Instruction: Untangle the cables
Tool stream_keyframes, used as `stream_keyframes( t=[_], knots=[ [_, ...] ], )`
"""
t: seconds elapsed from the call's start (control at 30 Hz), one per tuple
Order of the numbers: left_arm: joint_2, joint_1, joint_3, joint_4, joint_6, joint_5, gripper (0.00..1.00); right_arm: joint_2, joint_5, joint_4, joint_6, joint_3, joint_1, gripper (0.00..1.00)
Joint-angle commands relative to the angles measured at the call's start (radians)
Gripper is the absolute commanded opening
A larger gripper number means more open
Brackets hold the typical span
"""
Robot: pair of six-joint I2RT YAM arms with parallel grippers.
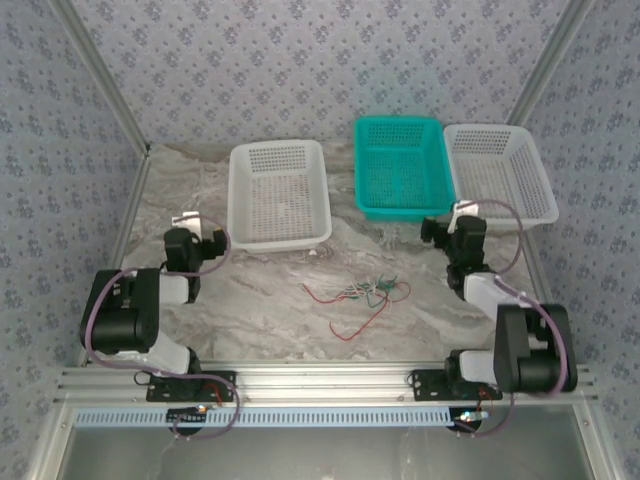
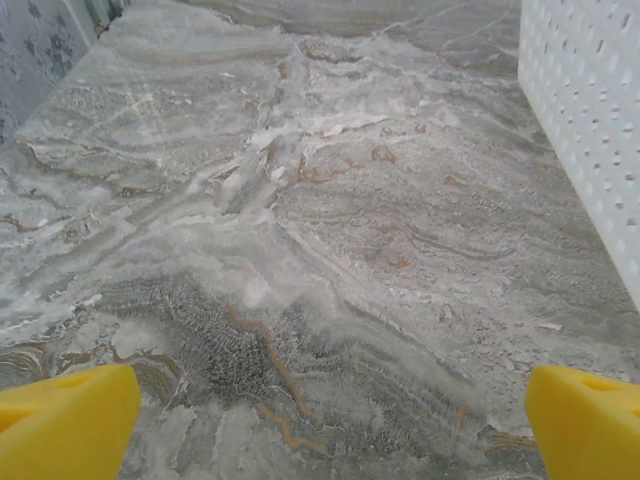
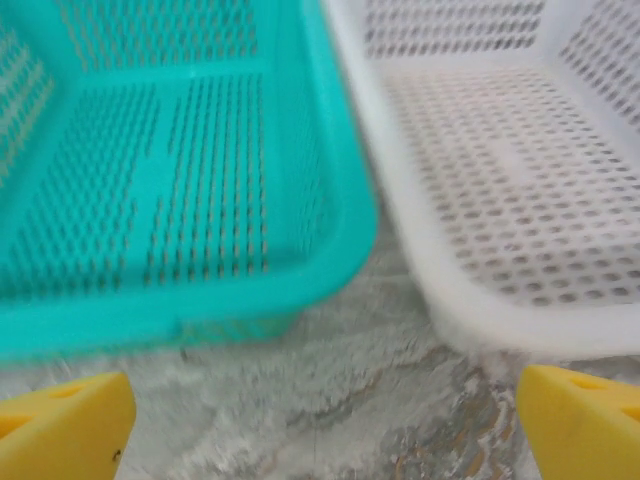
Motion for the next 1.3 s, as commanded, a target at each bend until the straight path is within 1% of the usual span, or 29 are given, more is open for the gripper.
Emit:
stream_keyframes(
  t=[0.0,0.03,0.07,0.13,0.2,0.3,0.37,0.4,0.43,0.47,0.5,0.53,0.6,0.67,0.73,0.77,0.8,0.87,0.9,0.93,1.0,1.07,1.1,1.17,1.23,1.27],
  knots=[
    [-0.115,-0.014,-0.038,0.036,0.010,-0.034,0.99,-0.159,0.073,-0.404,0.287,0.113,-0.001,1.00],
    [-0.175,-0.015,-0.011,-0.071,-0.004,-0.054,0.99,-0.189,0.050,-0.511,0.337,0.152,-0.003,1.00],
    [-0.237,-0.015,0.020,-0.187,-0.017,-0.076,0.99,-0.213,0.006,-0.595,0.353,0.194,-0.003,1.00],
    [-0.359,-0.016,0.037,-0.326,-0.040,-0.091,0.99,-0.249,-0.092,-0.710,0.357,0.252,0.004,1.00],
    [-0.490,-0.020,0.045,-0.425,-0.095,-0.100,0.99,-0.281,-0.173,-0.798,0.368,0.292,0.016,1.00],
    [-0.682,-0.028,0.124,-0.700,-0.196,-0.089,0.99,-0.315,-0.300,-0.913,0.385,0.338,0.032,1.00],
    [-0.778,-0.043,0.186,-0.848,-0.276,-0.016,0.99,-0.312,-0.387,-0.972,0.379,0.363,0.056,1.00],
    [-0.817,-0.061,0.211,-0.898,-0.311,0.045,0.99,-0.307,-0.427,-1.002,0.374,0.374,0.078,1.00],
    [-0.844,-0.086,0.233,-0.926,-0.336,0.112,0.99,-0.300,-0.440,-1.045,0.377,0.382,0.110,1.00],
    [-0.860,-0.128,0.254,-0.947,-0.359,0.164,0.99,-0.294,-0.436,-1.072,0.390,0.382,0.147,1.00],
    [-0.865,-0.176,0.274,-0.969,-0.379,0.181,0.99,-0.288,-0.421,-1.094,0.408,0.378,0.183,1.00],
    [-0.861,-0.248,0.299,-0.997,-0.394,0.184,0.99,-0.283,-0.387,-1.113,0.444,0.366,0.223,1.00],
    [-0.835,-0.396,0.337,-1.039,-0.399,0.169,0.99,-0.285,-0.330,-1.131,0.543,0.328,0.291,1.00],
    [-0.784,-0.543,0.367,-1.068,-0.412,0.141,0.99,-0.297,-0.313,-1.135,0.642,0.276,0.340,1.00],
    [-0.692,-0.694,0.398,-1.077,-0.418,0.105,0.99,-0.300,-0.322,-1.163,0.696,0.237,0.372,1.00],
    [-0.639,-0.751,0.417,-1.088,-0.449,0.068,0.99,-0.298,-0.327,-1.175,0.702,0.228,0.386,1.00],
    [-0.571,-0.798,0.441,-1.096,-0.464,0.071,0.99,-0.299,-0.338,-1.181,0.699,0.217,0.403,1.00],
    [-0.424,-0.861,0.496,-1.107,-0.419,0.157,0.99,-0.302,-0.363,-1.182,0.693,0.199,0.436,1.00],
    [-0.342,-0.895,0.536,-1.127,-0.385,0.172,0.96,-0.305,-0.365,-1.184,0.701,0.192,0.454,1.00],
    [-0.268,-0.932,0.576,-1.148,-0.348,0.174,0.92,-0.310,-0.365,-1.180,0.711,0.183,0.473,1.00],
    [-0.136,-0.975,0.641,-1.178,-0.290,0.170,0.87,-0.319,-0.359,-1.167,0.729,0.167,0.500,1.00],
    [-0.037,-0.979,0.686,-1.201,-0.262,0.167,0.83,-0.325,-0.341,-1.167,0.746,0.158,0.511,1.00],
    [-0.001,-0.972,0.698,-1.206,-0.247,0.168,0.80,-0.333,-0.338,-1.165,0.749,0.155,0.512,1.00],
    [0.065,-0.933,0.732,-1.253,-0.268,0.182,0.69,-0.346,-0.333,-1.155,0.752,0.155,0.514,1.00],
    [0.081,-0.904,0.717,-1.241,-0.298,0.210,0.64,-0.358,-0.336,-1.152,0.752,0.161,0.514,1.00],
    [0.080,-0.897,0.705,-1.232,-0.309,0.209,0.64,-0.360,-0.338,-1.153,0.752,0.166,0.515,1.00]
  ],
)
